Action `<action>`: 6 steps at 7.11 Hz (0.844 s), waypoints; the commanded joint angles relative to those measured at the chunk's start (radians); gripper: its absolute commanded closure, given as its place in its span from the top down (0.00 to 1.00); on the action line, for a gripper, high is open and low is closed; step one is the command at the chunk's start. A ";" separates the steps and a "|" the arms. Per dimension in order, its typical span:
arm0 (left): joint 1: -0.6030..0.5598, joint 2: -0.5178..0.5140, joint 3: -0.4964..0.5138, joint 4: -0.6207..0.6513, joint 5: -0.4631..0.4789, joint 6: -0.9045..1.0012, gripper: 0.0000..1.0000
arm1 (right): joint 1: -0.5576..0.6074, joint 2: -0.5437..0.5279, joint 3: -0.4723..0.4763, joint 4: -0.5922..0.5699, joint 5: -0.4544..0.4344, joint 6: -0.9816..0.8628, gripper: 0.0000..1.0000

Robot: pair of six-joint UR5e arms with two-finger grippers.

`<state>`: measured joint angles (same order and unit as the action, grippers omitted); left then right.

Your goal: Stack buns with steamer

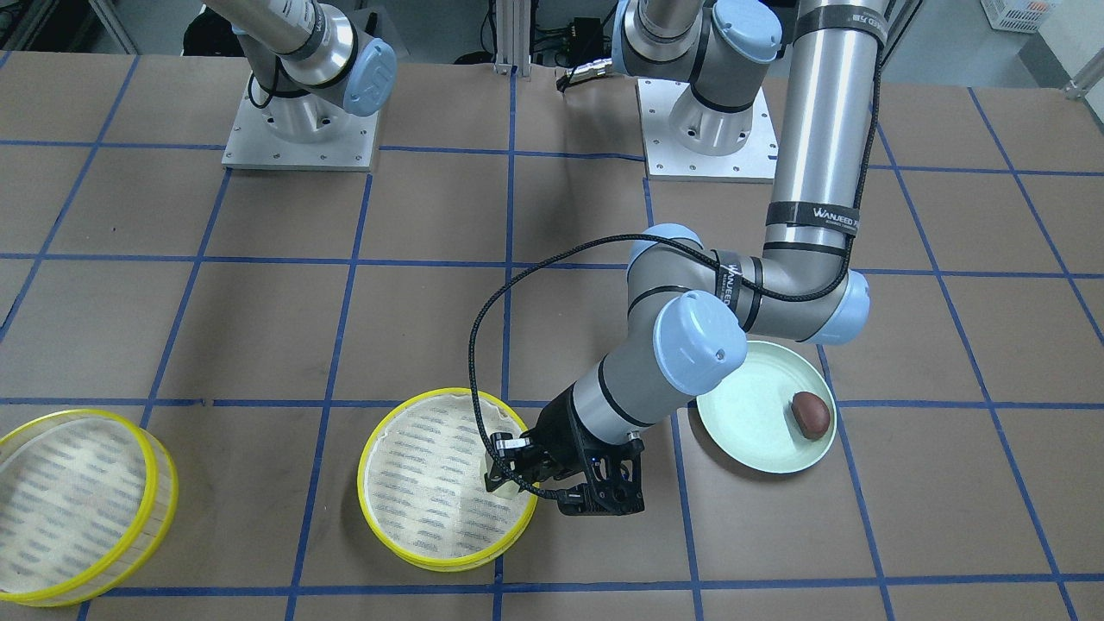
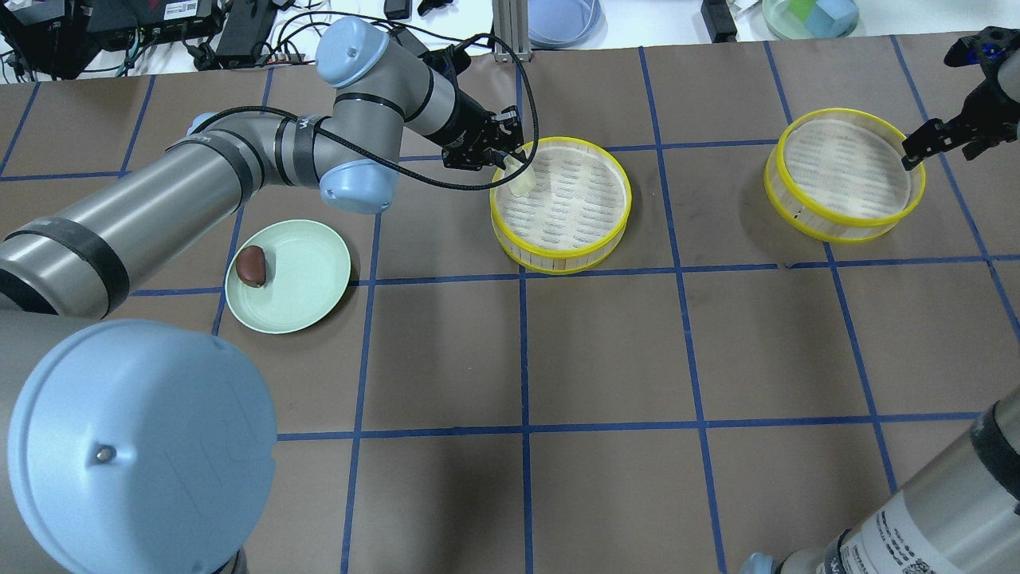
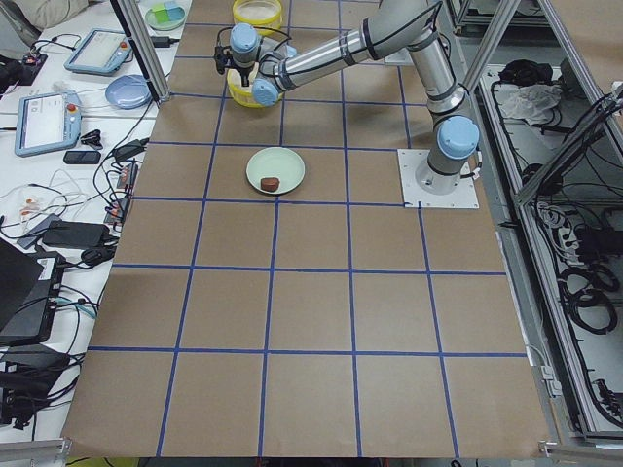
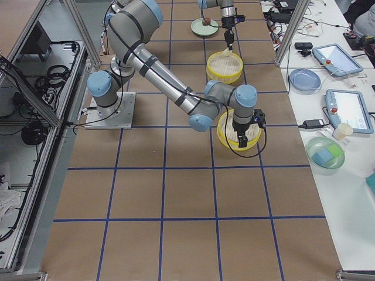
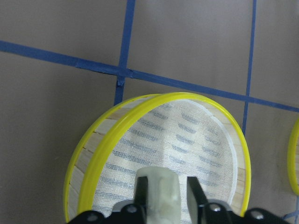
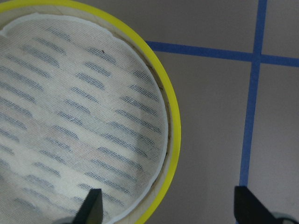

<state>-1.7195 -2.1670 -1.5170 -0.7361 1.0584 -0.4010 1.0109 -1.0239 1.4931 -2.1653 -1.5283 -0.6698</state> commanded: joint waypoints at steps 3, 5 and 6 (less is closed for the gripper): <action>0.000 0.027 0.011 0.000 0.009 -0.038 1.00 | 0.000 0.070 0.009 -0.134 0.008 -0.022 0.93; 0.050 0.094 0.018 -0.076 0.180 0.061 1.00 | 0.000 0.079 0.013 -0.133 0.002 -0.022 0.54; 0.117 0.145 0.018 -0.211 0.263 0.211 1.00 | 0.000 0.079 0.012 -0.133 -0.001 -0.024 0.29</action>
<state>-1.6647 -2.0752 -1.5001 -0.8262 1.2207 -0.3263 1.0109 -0.9467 1.5050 -2.2975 -1.5261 -0.6920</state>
